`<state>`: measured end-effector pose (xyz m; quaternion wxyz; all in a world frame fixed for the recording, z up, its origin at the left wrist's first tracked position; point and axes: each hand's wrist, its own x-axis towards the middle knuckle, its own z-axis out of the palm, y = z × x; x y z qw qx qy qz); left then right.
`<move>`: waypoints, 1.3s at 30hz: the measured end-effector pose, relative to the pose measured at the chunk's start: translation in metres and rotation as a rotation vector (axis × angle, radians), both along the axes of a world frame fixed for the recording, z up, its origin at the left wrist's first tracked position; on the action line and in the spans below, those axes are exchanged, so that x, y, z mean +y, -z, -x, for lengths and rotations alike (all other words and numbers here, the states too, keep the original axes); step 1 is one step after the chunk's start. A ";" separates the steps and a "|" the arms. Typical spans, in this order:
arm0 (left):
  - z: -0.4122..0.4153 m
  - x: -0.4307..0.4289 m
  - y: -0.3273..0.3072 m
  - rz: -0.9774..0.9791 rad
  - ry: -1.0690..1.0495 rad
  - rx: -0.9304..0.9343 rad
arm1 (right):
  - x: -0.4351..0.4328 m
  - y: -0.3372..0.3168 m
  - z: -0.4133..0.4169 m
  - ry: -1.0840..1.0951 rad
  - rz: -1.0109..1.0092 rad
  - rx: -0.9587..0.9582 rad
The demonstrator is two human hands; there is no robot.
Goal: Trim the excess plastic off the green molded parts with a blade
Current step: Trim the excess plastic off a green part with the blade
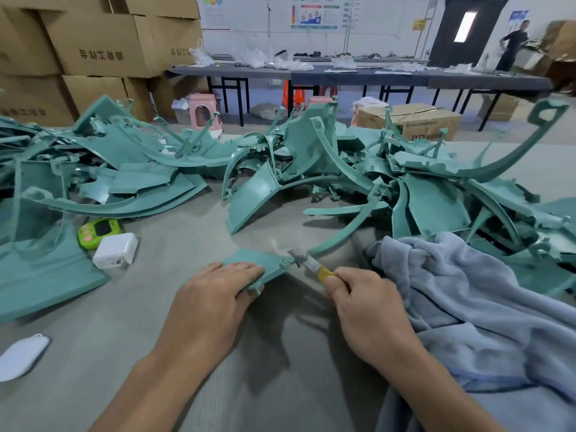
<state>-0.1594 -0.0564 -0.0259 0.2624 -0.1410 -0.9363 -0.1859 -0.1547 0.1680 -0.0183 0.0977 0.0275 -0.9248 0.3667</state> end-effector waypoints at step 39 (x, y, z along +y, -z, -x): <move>-0.002 0.001 -0.001 0.075 0.004 -0.054 | 0.004 0.001 0.001 0.040 0.018 0.034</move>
